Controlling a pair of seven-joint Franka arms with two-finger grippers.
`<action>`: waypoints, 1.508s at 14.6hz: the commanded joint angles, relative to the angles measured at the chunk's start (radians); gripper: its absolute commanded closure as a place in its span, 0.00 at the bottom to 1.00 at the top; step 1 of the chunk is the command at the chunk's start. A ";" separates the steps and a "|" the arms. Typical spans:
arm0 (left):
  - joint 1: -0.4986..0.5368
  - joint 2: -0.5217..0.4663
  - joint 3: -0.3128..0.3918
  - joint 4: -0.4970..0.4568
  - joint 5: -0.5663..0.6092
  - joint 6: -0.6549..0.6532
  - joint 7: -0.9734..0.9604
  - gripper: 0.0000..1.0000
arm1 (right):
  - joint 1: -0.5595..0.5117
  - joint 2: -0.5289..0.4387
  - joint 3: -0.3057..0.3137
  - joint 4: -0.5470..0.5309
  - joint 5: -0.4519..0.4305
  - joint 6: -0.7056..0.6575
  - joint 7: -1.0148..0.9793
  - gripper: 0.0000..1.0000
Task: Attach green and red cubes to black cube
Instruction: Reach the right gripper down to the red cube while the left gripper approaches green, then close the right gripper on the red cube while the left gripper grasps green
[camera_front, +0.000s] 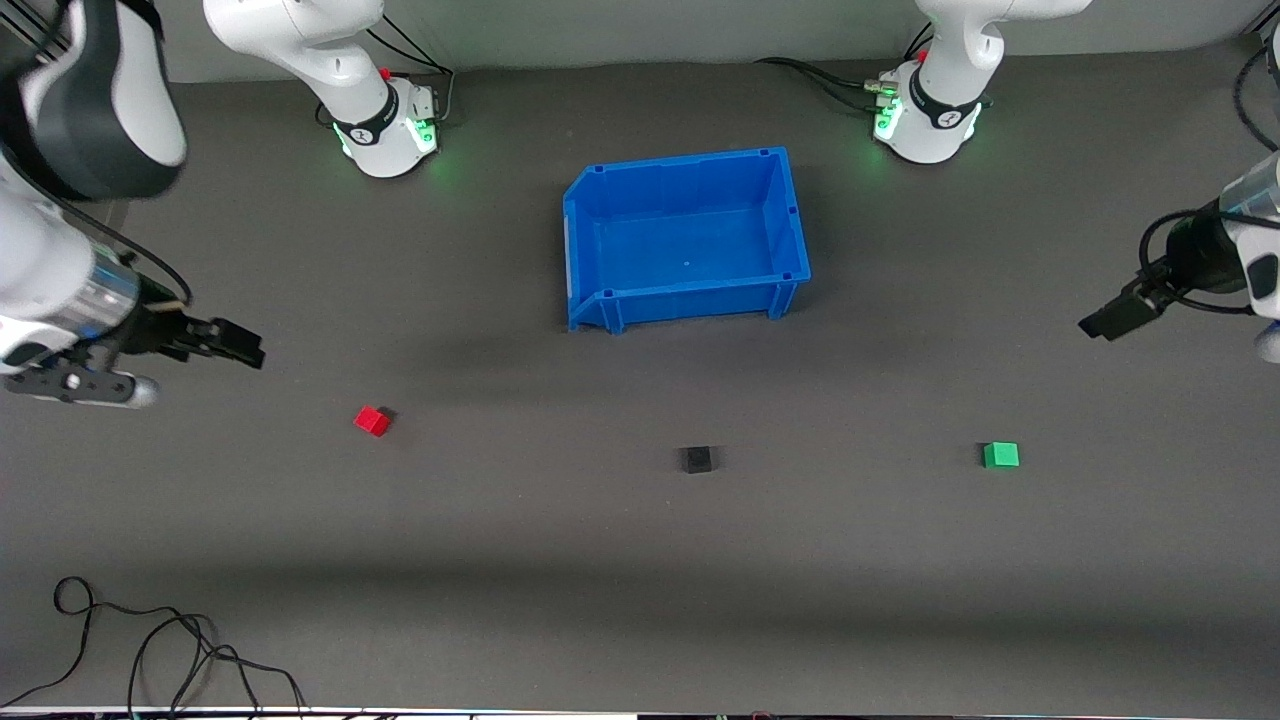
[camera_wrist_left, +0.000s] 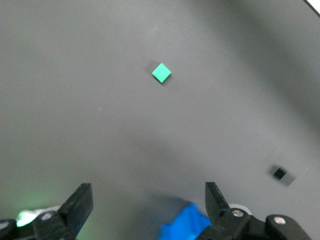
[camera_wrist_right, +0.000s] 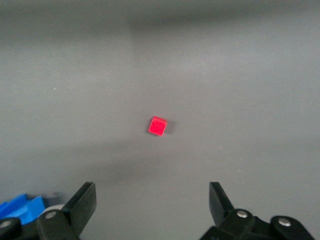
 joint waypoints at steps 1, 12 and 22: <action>0.059 0.018 0.006 0.001 -0.100 0.024 -0.230 0.00 | 0.010 0.005 0.000 -0.154 0.003 0.172 0.084 0.00; 0.229 0.062 0.006 -0.175 -0.303 0.192 -0.511 0.00 | 0.037 0.282 -0.003 -0.350 0.041 0.667 0.259 0.00; 0.229 0.292 0.001 -0.356 -0.524 0.582 -0.165 0.00 | 0.031 0.331 -0.003 -0.419 0.223 0.837 0.256 0.00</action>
